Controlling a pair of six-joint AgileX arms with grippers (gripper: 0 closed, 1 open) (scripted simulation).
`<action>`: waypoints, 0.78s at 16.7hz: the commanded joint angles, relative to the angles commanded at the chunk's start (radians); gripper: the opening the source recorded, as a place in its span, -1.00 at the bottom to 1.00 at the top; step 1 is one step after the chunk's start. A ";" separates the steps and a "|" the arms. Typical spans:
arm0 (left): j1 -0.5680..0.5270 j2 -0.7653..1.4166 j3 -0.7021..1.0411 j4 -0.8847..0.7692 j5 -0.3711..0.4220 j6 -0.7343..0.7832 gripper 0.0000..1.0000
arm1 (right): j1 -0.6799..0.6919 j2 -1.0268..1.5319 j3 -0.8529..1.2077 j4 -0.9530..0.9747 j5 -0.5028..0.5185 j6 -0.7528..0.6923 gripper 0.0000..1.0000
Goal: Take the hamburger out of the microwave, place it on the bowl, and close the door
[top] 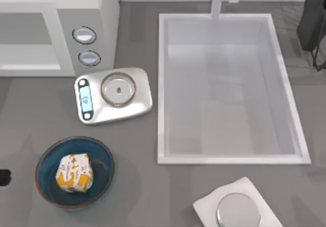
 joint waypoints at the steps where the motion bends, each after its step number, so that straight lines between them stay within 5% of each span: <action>1: -0.045 -0.010 0.008 -0.019 -0.045 -0.001 -1.00 | 0.000 0.000 0.000 0.000 0.000 0.000 1.00; 6: -0.264 -0.050 0.039 -0.090 -0.264 -0.003 -1.00 | 0.000 0.000 0.000 0.000 0.000 0.000 1.00; 13: -0.292 -0.052 0.039 -0.097 -0.292 -0.004 -1.00 | 0.000 0.000 0.000 0.000 0.000 0.000 1.00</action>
